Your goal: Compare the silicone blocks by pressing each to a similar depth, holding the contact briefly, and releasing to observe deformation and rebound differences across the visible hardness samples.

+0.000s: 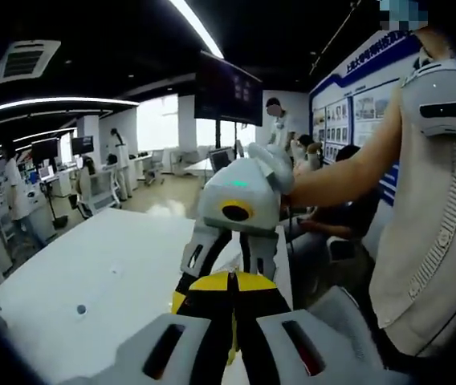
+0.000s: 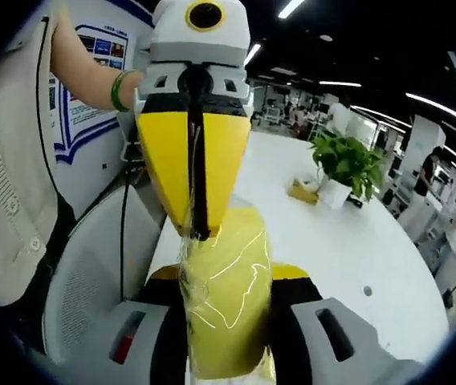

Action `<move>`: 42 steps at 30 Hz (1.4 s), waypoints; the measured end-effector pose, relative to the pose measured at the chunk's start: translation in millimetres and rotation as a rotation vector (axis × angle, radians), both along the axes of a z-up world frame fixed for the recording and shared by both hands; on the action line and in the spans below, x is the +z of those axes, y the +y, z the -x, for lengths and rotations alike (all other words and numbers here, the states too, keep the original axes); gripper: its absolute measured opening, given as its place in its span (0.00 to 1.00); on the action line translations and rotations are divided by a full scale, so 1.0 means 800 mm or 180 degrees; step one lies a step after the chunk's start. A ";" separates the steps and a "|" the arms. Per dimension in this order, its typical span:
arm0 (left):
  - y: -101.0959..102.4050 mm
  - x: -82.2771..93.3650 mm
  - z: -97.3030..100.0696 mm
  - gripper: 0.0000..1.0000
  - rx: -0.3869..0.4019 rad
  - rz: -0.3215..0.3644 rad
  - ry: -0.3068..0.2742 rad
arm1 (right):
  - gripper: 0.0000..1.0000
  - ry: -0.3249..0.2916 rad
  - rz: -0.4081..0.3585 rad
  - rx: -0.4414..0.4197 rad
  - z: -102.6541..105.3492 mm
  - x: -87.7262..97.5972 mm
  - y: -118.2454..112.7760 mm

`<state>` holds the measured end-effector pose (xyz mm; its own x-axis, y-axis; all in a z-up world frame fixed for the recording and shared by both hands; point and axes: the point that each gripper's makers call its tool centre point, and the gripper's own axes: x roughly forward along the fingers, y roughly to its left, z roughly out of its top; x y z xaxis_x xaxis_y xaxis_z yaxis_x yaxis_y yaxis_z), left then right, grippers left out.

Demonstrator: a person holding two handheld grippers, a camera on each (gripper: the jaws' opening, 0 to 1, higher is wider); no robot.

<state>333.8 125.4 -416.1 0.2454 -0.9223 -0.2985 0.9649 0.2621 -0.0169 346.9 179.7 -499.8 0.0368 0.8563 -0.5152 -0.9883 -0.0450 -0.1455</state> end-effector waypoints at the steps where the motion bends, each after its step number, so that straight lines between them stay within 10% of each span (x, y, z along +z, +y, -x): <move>1: 0.000 0.001 0.001 0.00 -0.0001 -0.0004 -0.0012 | 0.27 -0.0009 0.0003 0.0000 0.000 0.000 0.000; 11: 0.001 0.007 0.014 0.00 -0.0047 -0.0006 -0.0122 | 0.11 -0.0037 0.0099 -0.0058 0.010 0.006 0.001; 42: 0.006 0.004 0.023 0.00 0.0012 -0.0125 -0.0326 | 0.06 0.0019 0.0164 -0.0039 0.021 0.002 0.005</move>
